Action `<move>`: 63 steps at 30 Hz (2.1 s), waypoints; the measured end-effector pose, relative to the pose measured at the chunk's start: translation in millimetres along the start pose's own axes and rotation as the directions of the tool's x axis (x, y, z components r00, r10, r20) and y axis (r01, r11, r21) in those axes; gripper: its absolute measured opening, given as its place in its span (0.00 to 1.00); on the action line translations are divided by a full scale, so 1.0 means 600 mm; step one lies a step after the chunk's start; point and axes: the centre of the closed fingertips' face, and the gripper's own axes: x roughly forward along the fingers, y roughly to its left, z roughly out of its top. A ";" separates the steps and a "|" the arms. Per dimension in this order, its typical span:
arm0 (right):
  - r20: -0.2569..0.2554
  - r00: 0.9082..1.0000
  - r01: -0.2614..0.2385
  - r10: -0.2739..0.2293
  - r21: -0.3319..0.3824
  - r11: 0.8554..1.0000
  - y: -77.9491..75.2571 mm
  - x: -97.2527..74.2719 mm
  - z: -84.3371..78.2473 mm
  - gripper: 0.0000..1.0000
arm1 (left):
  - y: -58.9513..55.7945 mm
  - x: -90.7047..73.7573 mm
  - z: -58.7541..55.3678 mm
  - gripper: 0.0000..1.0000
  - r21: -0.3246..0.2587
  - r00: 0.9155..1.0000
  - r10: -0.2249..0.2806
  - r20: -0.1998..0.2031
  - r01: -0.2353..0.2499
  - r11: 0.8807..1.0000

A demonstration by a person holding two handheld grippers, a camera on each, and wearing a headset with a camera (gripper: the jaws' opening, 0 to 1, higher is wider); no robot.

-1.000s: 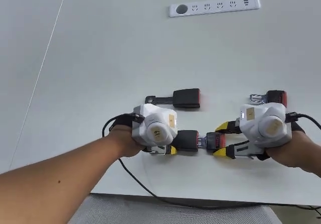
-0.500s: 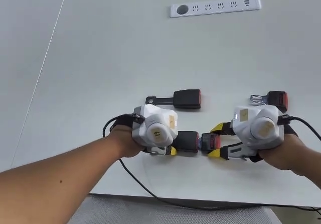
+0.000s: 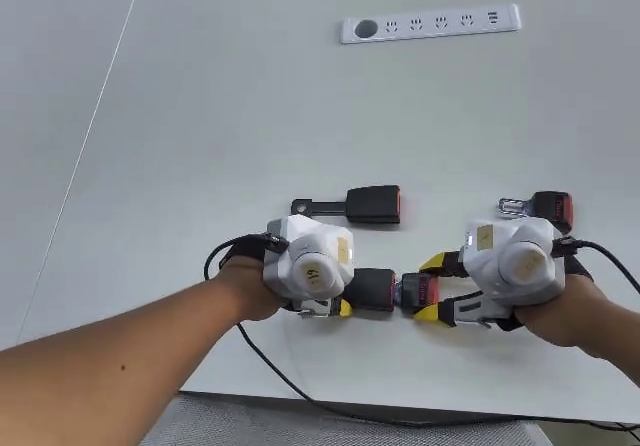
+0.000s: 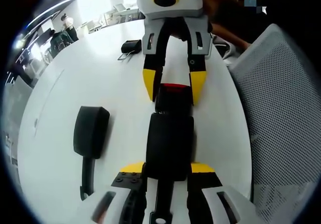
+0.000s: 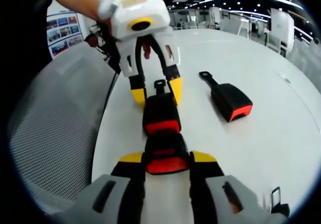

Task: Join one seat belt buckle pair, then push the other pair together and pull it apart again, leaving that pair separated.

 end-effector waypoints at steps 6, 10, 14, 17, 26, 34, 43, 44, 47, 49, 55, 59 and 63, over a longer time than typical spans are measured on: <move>0.000 1.000 0.004 -0.004 -0.006 1.000 -0.001 -0.002 -0.001 0.32 | -0.001 -0.001 -0.002 0.31 0.007 1.000 0.002 0.016 -0.002 1.000; 0.015 1.000 0.010 -0.010 -0.013 1.000 -0.001 -0.004 -0.001 0.32 | 0.000 -0.003 -0.003 0.31 0.008 0.999 -0.002 0.040 0.001 1.000; 0.029 0.999 0.015 -0.014 -0.019 1.000 -0.002 -0.005 0.000 0.32 | 0.000 -0.003 -0.003 0.31 0.012 0.998 -0.006 0.063 0.006 1.000; 0.040 0.999 0.022 -0.021 -0.033 0.999 -0.002 -0.006 0.000 0.31 | 0.001 -0.004 -0.003 0.31 0.012 0.996 -0.011 0.083 0.010 1.000; 0.066 0.996 0.061 -0.058 -0.043 0.997 -0.004 -0.008 0.001 0.31 | 0.001 -0.005 -0.001 0.30 0.012 0.991 -0.013 0.132 0.011 1.000; 0.074 0.995 0.062 -0.059 -0.034 0.998 -0.004 -0.009 0.002 0.31 | 0.002 -0.005 0.000 0.30 0.018 0.989 -0.022 0.147 0.020 1.000; 0.082 0.995 0.061 -0.059 -0.024 0.998 -0.005 -0.009 0.001 0.31 | 0.002 -0.005 -0.001 0.30 0.022 0.988 -0.025 0.154 0.022 1.000; 0.082 0.995 0.061 -0.059 -0.026 0.998 -0.005 -0.009 0.001 0.31 | 0.002 -0.004 -0.002 0.30 0.019 0.987 -0.025 0.156 0.023 1.000; 0.083 0.995 0.061 -0.059 -0.030 0.998 -0.005 -0.008 0.001 0.31 | 0.001 -0.004 -0.002 0.30 0.020 0.987 -0.025 0.158 0.022 1.000; 0.086 0.995 0.063 -0.060 -0.029 0.998 -0.004 -0.008 0.001 0.31 | 0.001 -0.004 -0.001 0.30 0.015 0.987 -0.023 0.161 0.021 1.000; 0.089 0.994 0.065 -0.062 -0.027 0.998 -0.004 -0.008 0.001 0.32 | 0.001 -0.003 0.001 0.31 0.026 0.988 -0.023 0.154 0.019 0.999; 0.082 0.994 0.075 -0.074 -0.016 0.997 -0.002 -0.007 0.002 0.33 | 0.002 -0.002 0.003 0.32 0.012 0.990 -0.012 0.138 0.010 1.000; 0.074 0.994 0.084 -0.081 -0.045 0.995 -0.001 -0.006 0.004 0.35 | 0.002 -0.003 0.001 0.33 -0.023 0.990 -0.005 0.140 0.008 1.000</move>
